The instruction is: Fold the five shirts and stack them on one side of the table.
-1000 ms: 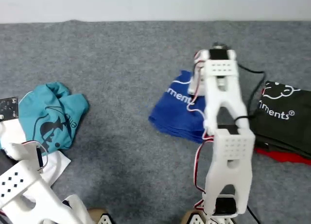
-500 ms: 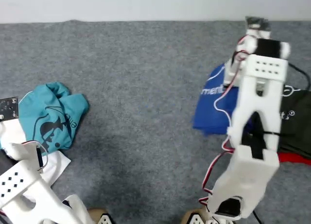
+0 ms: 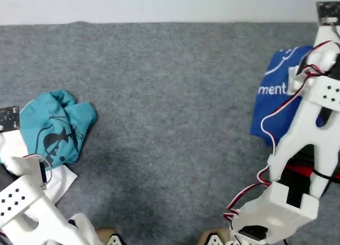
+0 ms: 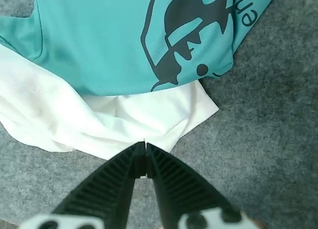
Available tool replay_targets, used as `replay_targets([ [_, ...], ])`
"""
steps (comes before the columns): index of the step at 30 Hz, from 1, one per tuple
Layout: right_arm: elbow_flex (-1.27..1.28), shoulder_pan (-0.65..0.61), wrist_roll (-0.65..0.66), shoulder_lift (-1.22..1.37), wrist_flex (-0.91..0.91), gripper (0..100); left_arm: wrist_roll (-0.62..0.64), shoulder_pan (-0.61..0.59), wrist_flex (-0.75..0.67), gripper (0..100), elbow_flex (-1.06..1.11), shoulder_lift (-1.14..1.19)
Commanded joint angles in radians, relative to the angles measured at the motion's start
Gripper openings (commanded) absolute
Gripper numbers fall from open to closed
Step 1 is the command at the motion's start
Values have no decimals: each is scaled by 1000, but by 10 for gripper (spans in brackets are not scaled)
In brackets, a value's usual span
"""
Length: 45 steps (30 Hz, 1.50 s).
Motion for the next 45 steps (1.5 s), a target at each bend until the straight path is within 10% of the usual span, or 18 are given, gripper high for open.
replay_targets([
  [1,0,44,12,-25,30,9,-12,5,-15,6,-5,-15],
  [45,-3,352,344,427,-346,9,-12,5,-18,6,-4,-15],
])
